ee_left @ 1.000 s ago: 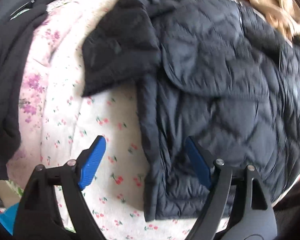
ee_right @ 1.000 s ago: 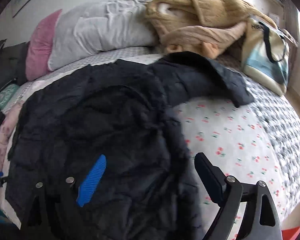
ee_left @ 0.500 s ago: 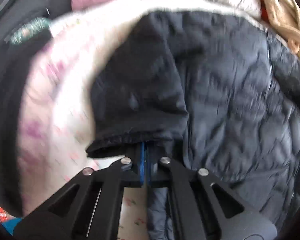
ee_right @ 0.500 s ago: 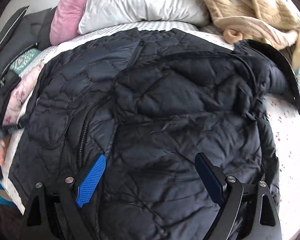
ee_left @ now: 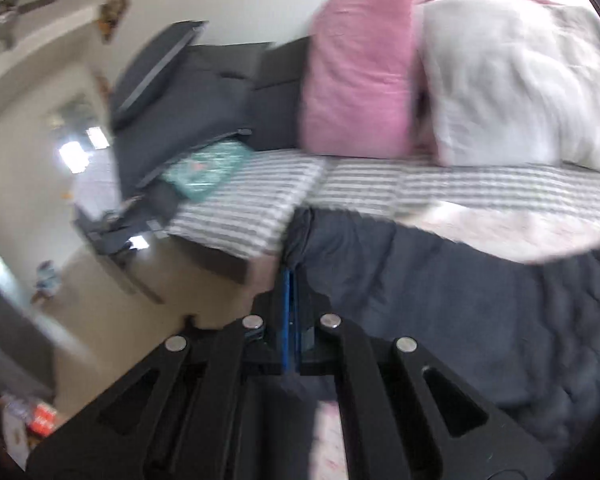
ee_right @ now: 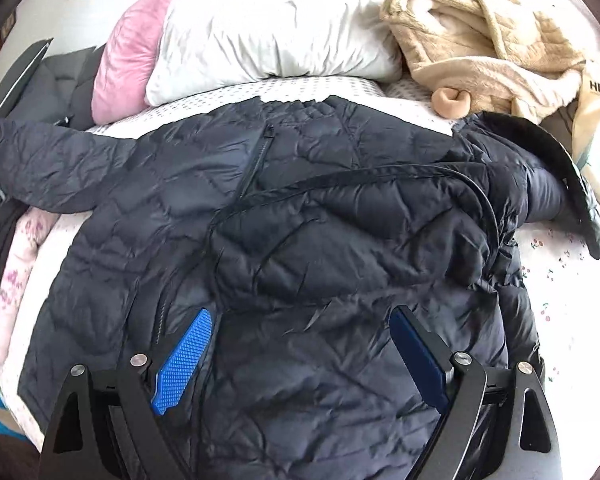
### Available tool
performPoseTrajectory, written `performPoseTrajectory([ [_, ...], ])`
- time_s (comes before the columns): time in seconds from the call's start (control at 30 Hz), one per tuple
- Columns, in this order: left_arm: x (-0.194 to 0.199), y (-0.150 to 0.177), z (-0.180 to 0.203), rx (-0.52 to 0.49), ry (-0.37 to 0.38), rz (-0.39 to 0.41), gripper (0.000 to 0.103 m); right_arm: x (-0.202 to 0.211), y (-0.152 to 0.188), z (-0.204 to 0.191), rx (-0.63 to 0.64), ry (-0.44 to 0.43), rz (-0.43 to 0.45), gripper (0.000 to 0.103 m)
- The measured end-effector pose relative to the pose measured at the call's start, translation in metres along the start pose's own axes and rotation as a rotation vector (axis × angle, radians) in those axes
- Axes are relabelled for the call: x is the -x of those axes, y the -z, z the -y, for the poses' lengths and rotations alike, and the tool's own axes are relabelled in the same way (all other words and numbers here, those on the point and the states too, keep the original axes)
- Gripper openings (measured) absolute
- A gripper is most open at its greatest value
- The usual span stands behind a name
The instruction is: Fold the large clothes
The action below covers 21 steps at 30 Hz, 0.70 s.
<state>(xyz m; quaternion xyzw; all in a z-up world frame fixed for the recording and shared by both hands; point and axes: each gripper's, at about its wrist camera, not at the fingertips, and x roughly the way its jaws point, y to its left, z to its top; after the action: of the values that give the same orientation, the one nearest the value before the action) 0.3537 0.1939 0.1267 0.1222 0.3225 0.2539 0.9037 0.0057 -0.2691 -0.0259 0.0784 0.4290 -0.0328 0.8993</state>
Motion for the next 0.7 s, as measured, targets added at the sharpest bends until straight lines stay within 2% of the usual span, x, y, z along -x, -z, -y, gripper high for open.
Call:
performPoseTrajectory([
  [0.03, -0.013, 0.000, -0.009, 0.018, -0.060, -0.013, 0.002, -0.001, -0.001, 0.002, -0.010, -0.001, -0.002, 0.092],
  [0.07, -0.020, -0.003, -0.011, 0.029, -0.078, -0.023, 0.002, -0.004, -0.003, 0.005, -0.029, -0.007, -0.004, 0.092],
  [0.1, -0.028, 0.001, -0.020, 0.068, -0.073, -0.040, 0.008, -0.005, -0.004, 0.008, -0.042, -0.014, -0.004, 0.092],
  [0.13, -0.028, 0.007, -0.026, 0.096, -0.049, -0.052, 0.027, -0.008, -0.006, 0.010, -0.055, -0.016, -0.009, 0.092],
  [0.17, -0.030, 0.012, -0.029, 0.128, -0.013, -0.067, 0.041, -0.010, -0.007, 0.011, -0.061, -0.013, -0.010, 0.092],
  [0.2, -0.032, 0.024, -0.030, 0.160, 0.040, -0.091, 0.067, -0.011, -0.008, 0.012, -0.059, -0.010, -0.003, 0.092],
  [0.23, -0.029, 0.031, -0.026, 0.161, 0.067, -0.104, 0.075, -0.010, -0.008, 0.012, -0.052, -0.001, 0.012, 0.092],
  [0.33, -0.027, 0.054, -0.002, 0.080, 0.166, -0.185, 0.076, -0.009, -0.010, 0.013, -0.040, 0.045, 0.028, 0.092],
  [0.4, -0.015, 0.073, 0.012, 0.046, 0.214, -0.232, 0.076, -0.008, -0.011, 0.016, -0.060, 0.035, 0.018, 0.092],
  [0.47, 0.003, 0.085, 0.017, 0.055, 0.268, -0.245, 0.078, -0.005, -0.012, 0.022, -0.096, 0.005, 0.018, 0.092],
  [0.53, 0.024, 0.104, 0.028, 0.066, 0.359, -0.286, 0.085, 0.000, -0.013, 0.028, -0.122, -0.003, 0.017, 0.092],
  [0.67, 0.070, 0.150, 0.051, 0.107, 0.543, -0.318, 0.089, 0.012, -0.017, 0.042, -0.163, 0.012, 0.028, 0.092],
  [0.7, 0.082, 0.165, 0.064, 0.099, 0.608, -0.334, 0.090, 0.016, -0.018, 0.046, -0.175, 0.011, 0.033, 0.092],
])
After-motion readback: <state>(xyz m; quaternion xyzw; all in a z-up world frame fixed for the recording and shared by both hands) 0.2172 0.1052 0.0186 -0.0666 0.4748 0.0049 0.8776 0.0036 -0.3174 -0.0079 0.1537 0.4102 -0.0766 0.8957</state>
